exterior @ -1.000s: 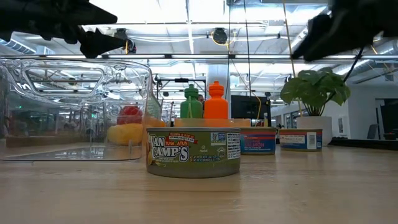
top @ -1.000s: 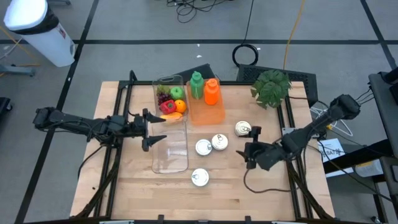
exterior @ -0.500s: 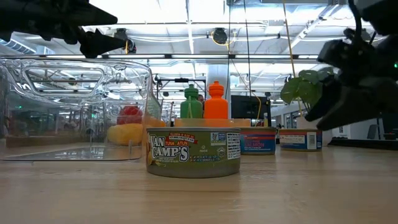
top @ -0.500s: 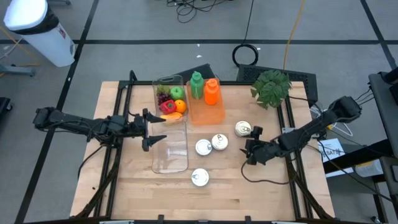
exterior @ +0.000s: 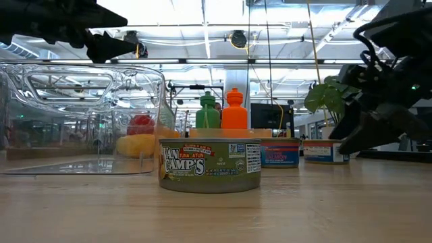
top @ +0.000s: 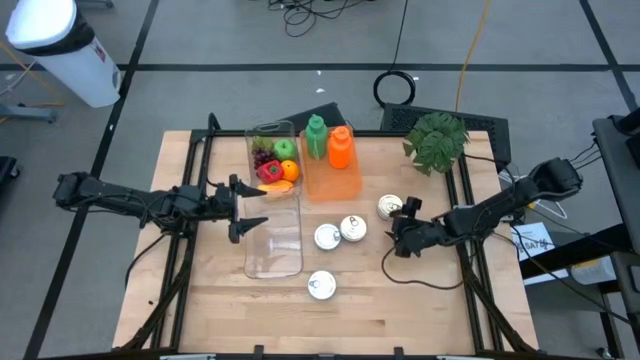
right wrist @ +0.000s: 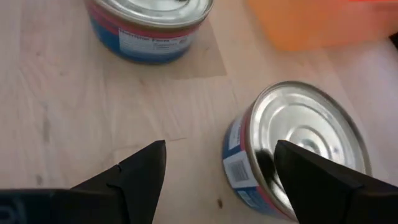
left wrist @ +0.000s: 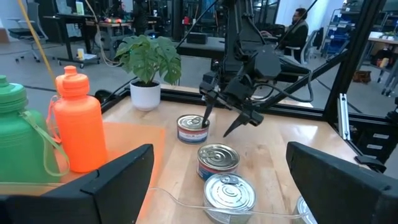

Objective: Pick & Place Food Item
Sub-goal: Put the right blue pink tuna can into the bottom transparent bin

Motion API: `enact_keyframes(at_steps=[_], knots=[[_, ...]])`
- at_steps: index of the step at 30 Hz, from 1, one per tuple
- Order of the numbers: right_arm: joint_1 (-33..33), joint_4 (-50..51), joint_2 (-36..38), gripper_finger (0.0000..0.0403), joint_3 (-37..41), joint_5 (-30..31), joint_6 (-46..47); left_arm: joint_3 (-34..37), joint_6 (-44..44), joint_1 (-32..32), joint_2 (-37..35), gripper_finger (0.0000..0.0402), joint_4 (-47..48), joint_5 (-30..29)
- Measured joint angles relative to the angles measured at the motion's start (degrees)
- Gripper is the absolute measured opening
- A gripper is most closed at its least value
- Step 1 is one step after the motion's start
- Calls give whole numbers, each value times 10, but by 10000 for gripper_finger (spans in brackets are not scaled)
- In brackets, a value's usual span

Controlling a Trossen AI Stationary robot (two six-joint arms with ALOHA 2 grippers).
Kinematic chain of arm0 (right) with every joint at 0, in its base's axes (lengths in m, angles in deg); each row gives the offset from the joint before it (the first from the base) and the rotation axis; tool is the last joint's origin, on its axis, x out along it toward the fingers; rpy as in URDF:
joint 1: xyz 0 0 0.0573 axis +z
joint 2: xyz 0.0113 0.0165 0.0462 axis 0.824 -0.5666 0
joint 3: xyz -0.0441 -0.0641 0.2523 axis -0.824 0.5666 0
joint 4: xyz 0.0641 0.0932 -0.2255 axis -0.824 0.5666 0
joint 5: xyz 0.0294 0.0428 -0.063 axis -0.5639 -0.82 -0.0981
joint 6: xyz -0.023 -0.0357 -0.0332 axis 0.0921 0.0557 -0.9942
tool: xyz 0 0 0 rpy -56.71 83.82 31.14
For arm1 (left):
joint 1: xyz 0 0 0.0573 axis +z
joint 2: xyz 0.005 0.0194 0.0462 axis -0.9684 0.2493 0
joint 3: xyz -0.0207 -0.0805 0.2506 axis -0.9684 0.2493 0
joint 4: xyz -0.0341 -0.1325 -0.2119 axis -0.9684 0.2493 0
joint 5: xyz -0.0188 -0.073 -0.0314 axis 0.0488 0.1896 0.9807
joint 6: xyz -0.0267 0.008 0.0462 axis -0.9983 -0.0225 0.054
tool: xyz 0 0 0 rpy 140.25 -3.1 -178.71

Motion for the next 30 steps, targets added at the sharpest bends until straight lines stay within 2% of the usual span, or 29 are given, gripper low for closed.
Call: enact_keyframes(at_steps=[6,11,14,16,18,21,24,26,28,30], knots=[[-6,-42,-30,281,-3,-101,43,0,-2,0,0,383,4,-3],[22,-127,-26,280,-2,-221,79,0,-1,0,0,378,4,-4],[47,-182,-28,280,-1,-268,96,0,-2,0,0,375,4,-4],[70,-210,-29,280,-1,-279,99,0,-2,0,0,375,5,-4],[93,-213,-30,280,-11,-275,96,0,-1,0,0,377,8,-8],[125,-204,-28,280,-49,-238,83,0,-2,0,0,381,8,-8],[152,-153,-30,280,-102,-201,45,0,-2,0,0,383,8,-9],[165,-95,-29,280,-147,-139,18,0,-2,0,0,380,8,-9],[172,-26,-27,280,-181,-51,-2,0,-2,0,0,378,8,-9],[165,39,-28,280,-189,19,-8,0,-3,0,0,375,8,-9]])
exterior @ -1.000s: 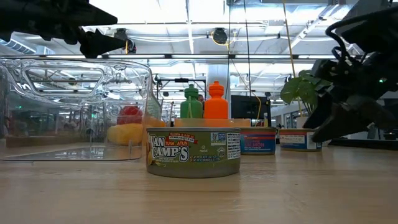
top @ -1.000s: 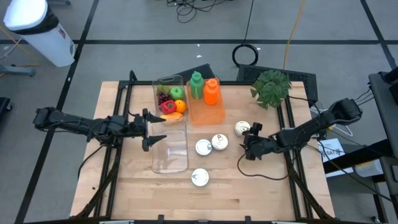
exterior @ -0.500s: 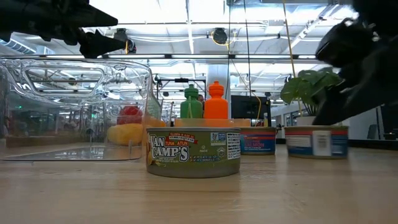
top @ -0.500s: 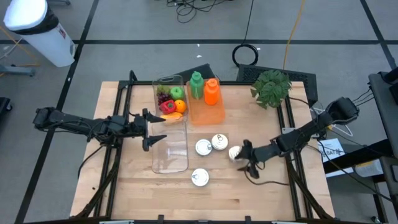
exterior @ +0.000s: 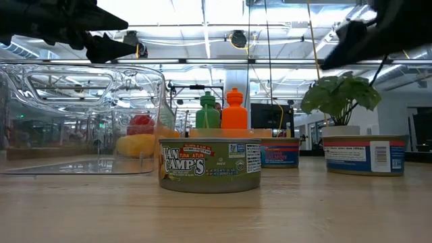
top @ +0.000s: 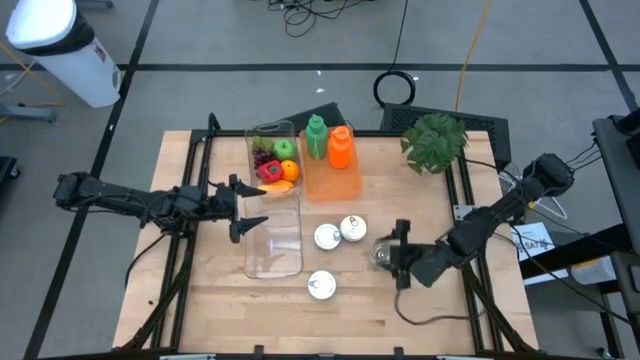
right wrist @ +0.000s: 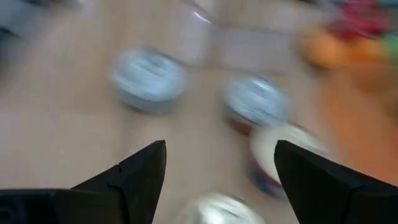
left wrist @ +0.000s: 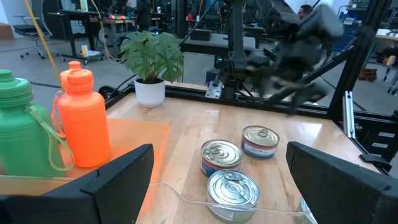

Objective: Pick & Place Food Item
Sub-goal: Put the right blue pink tuna can into the bottom transparent bin

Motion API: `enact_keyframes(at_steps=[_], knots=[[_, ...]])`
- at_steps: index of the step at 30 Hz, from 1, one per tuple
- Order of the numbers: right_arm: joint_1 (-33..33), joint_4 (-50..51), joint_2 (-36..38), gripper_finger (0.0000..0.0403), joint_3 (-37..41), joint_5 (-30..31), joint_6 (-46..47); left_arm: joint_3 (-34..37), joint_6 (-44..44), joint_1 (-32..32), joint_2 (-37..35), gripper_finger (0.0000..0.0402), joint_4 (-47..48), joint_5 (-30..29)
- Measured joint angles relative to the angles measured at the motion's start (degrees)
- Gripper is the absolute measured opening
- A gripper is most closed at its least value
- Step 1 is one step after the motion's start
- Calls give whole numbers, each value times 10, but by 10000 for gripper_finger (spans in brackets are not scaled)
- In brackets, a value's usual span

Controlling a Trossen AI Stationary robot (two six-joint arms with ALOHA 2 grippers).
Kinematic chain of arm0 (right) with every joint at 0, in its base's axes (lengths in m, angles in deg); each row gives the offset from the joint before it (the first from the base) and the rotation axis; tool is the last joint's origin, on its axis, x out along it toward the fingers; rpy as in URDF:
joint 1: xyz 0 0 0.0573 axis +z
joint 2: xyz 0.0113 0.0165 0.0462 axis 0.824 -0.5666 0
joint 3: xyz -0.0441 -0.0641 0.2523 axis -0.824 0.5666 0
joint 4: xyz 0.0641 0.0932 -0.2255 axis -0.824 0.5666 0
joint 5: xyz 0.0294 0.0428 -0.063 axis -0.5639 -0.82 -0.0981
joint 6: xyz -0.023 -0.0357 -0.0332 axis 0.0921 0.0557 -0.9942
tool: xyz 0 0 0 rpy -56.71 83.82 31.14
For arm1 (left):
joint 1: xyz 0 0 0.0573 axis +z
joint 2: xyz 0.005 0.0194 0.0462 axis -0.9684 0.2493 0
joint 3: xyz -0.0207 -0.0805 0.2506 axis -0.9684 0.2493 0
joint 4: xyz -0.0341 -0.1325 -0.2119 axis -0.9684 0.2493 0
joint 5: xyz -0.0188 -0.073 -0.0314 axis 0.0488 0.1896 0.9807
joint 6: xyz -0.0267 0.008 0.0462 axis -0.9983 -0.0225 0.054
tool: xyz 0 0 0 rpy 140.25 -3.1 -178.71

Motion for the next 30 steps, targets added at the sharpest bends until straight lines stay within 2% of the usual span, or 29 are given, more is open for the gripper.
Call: enact_keyframes(at_steps=[4,7,13,19,26,30], knots=[[-43,115,0,280,4,15,68,0,-3,0,0,376,1,0],[-68,151,-1,280,26,6,109,0,-3,0,0,380,5,0],[-89,142,0,280,62,-44,114,0,-2,0,0,380,5,0],[-98,136,1,280,78,-34,136,0,-2,0,0,378,5,0],[-103,157,0,280,80,26,148,0,-3,0,0,385,5,0],[-111,173,0,280,80,33,159,0,-3,0,0,379,5,0]])
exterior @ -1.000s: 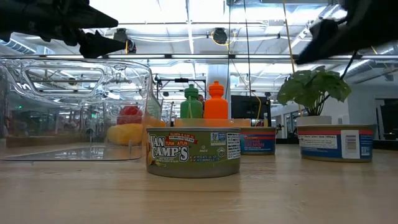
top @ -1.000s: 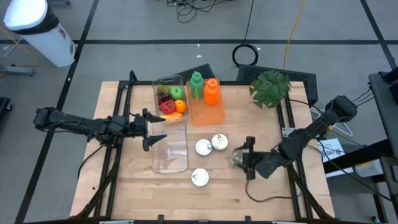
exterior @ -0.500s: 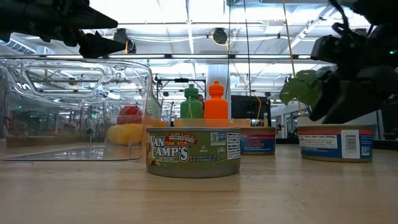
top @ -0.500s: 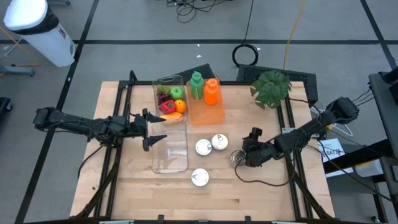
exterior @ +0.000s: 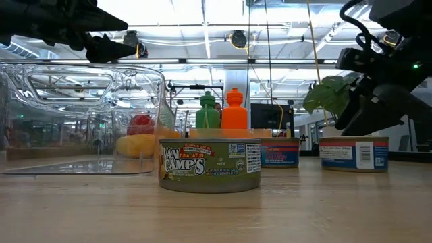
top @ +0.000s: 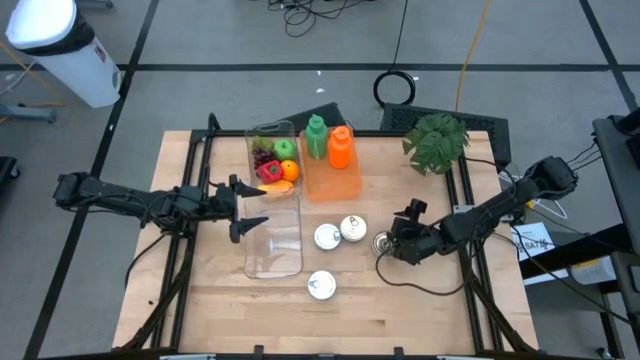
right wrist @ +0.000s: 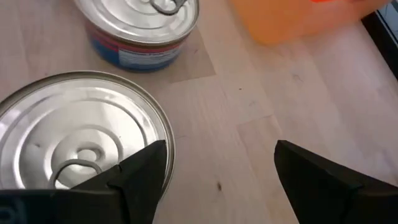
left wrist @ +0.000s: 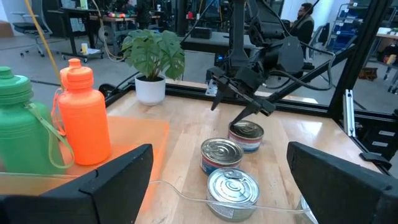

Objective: Pick & Place Food Item
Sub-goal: Put the right blue pink tuna can into the bottom transparent bin

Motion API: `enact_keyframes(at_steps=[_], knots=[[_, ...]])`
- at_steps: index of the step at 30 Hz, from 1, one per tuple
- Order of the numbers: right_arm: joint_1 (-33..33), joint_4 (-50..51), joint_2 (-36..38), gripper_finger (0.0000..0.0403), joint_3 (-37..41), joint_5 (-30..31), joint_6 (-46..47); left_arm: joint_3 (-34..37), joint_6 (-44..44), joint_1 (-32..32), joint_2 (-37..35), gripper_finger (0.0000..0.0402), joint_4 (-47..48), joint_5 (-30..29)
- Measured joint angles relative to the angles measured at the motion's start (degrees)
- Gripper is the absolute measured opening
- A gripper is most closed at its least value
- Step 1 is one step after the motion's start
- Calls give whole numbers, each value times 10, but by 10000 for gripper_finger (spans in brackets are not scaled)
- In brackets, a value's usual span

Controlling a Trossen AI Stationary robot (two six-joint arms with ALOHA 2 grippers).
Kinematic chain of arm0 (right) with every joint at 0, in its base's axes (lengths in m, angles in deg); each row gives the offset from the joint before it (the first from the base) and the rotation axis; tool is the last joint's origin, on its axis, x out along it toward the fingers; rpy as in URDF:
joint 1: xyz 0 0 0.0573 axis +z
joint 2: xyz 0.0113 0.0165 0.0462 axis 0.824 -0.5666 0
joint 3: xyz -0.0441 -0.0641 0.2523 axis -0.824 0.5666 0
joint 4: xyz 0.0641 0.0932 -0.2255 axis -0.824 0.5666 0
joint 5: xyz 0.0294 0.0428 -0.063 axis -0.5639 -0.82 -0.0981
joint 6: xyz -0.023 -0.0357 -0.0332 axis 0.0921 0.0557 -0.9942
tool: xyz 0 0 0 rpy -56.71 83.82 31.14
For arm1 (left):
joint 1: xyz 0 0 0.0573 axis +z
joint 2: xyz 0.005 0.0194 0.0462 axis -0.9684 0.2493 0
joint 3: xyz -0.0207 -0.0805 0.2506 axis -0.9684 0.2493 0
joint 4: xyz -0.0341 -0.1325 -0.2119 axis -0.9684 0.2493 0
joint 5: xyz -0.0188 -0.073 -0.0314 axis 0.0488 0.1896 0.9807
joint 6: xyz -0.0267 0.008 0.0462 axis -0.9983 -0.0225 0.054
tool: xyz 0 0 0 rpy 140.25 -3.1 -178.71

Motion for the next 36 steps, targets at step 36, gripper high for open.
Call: enact_keyframes(at_steps=[36], knots=[[-30,-44,-12,280,-157,-403,58,0,-5,0,0,377,0,0]])
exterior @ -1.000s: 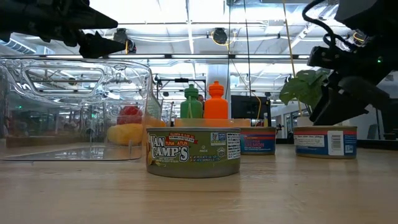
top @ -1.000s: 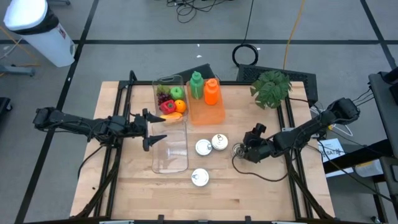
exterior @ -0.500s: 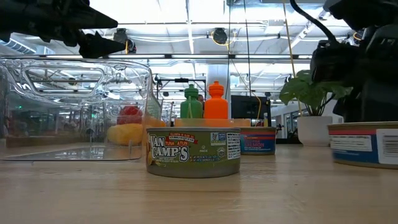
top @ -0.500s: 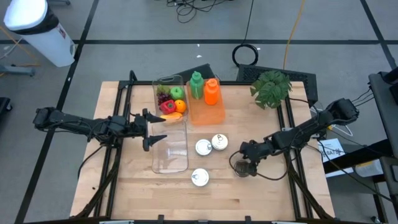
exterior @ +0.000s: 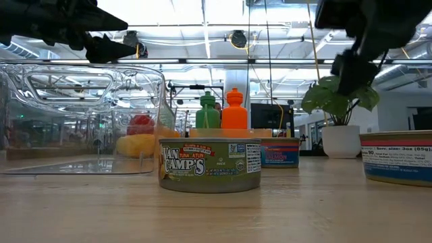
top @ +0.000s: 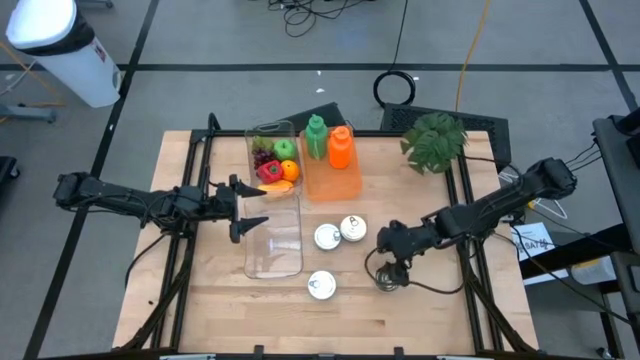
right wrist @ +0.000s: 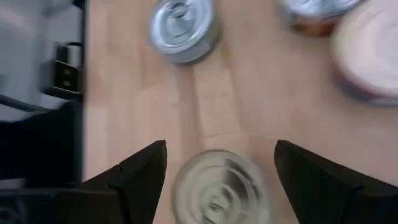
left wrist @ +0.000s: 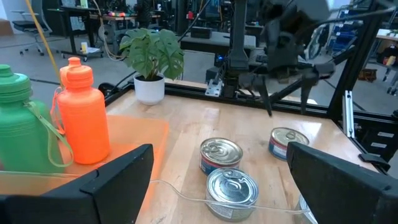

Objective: Pick & Place Food Item
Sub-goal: Put the right blue pink tuna can into the bottom transparent bin

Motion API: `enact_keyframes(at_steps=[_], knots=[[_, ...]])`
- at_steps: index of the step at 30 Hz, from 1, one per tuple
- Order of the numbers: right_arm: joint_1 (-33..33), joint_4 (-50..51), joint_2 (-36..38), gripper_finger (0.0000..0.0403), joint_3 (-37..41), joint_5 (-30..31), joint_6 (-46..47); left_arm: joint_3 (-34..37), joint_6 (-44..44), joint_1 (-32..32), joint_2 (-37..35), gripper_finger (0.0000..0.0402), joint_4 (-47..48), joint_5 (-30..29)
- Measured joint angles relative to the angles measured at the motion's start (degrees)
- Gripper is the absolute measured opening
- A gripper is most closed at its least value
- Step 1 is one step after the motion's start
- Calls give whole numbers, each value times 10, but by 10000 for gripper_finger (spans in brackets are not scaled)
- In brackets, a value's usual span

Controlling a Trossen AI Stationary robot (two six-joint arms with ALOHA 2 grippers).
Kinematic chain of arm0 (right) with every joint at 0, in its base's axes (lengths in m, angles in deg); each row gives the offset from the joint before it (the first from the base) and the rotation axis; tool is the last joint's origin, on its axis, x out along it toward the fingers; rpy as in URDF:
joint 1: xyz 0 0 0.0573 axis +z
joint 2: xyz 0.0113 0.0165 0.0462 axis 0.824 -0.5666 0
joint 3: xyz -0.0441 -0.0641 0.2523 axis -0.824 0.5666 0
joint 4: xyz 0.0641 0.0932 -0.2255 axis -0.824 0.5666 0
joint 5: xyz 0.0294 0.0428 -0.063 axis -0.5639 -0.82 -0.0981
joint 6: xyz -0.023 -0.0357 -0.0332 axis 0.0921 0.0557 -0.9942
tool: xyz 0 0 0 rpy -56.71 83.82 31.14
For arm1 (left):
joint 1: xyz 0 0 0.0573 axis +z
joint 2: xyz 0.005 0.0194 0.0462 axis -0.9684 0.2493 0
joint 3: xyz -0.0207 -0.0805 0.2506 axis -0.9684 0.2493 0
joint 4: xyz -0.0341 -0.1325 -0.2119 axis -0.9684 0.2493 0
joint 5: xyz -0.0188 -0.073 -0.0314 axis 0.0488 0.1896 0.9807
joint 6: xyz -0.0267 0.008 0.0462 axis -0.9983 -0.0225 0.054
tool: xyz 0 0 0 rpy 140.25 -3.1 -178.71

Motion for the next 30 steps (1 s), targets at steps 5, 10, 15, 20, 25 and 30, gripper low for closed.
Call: enact_keyframes(at_steps=[5,10,15,20,25,30], knots=[[14,174,-28,280,-83,68,0,0,0,0,0,385,0,0],[20,234,-65,280,-75,72,11,0,0,0,0,386,0,0],[20,234,-91,280,-52,74,15,0,0,0,0,379,0,0],[19,230,-104,280,-42,74,16,0,0,0,0,383,0,0],[20,223,-105,280,-37,72,26,0,0,0,0,386,0,0],[19,215,-93,280,-36,57,35,0,-3,0,0,378,0,0]])
